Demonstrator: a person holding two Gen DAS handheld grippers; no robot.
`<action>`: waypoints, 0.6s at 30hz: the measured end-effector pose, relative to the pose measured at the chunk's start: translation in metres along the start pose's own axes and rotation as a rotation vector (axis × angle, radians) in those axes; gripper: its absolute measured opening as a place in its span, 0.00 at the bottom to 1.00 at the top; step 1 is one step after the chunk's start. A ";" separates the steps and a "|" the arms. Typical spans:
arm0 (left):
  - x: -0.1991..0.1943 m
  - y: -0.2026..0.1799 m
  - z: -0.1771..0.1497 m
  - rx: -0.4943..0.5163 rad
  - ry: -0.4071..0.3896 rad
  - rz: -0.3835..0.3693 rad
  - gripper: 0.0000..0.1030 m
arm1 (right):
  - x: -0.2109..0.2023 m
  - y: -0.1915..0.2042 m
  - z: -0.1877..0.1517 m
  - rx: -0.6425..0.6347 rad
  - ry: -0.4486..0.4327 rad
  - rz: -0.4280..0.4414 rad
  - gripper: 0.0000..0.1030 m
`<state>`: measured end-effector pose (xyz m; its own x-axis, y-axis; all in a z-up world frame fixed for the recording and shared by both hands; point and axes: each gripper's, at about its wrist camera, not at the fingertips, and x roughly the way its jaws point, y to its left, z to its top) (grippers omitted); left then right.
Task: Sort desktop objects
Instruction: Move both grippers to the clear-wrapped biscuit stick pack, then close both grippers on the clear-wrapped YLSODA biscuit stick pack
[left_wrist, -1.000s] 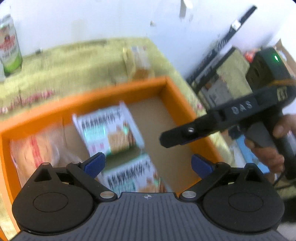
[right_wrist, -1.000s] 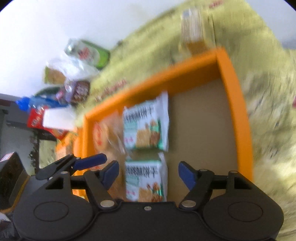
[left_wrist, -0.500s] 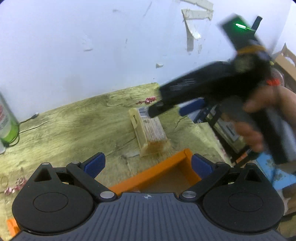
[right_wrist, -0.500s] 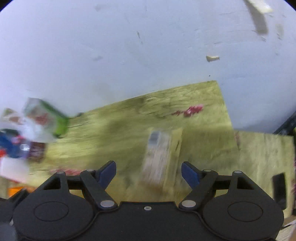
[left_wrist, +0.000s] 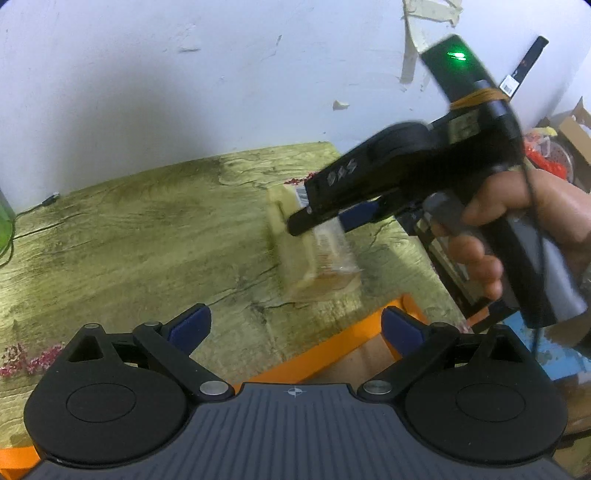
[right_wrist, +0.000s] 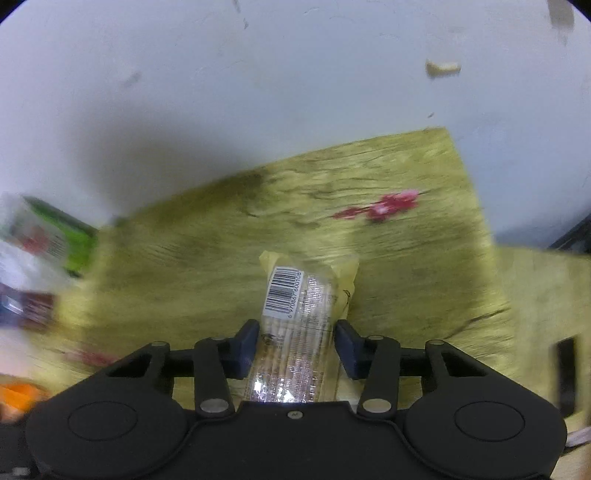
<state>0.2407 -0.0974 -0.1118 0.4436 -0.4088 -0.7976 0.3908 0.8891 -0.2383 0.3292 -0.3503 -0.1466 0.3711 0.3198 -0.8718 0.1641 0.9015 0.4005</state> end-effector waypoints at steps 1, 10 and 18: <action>-0.001 0.002 0.000 -0.002 0.000 0.001 0.97 | 0.002 -0.005 0.002 0.043 0.013 0.071 0.42; 0.006 0.007 0.002 -0.026 0.010 0.011 0.97 | 0.027 -0.030 -0.001 0.157 0.064 0.335 0.44; 0.015 0.001 0.004 -0.011 0.025 -0.011 0.97 | 0.001 -0.070 -0.005 0.168 0.034 0.184 0.63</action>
<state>0.2507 -0.1030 -0.1216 0.4191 -0.4132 -0.8084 0.3867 0.8869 -0.2529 0.3141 -0.4116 -0.1772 0.3783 0.4864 -0.7876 0.2475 0.7667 0.5923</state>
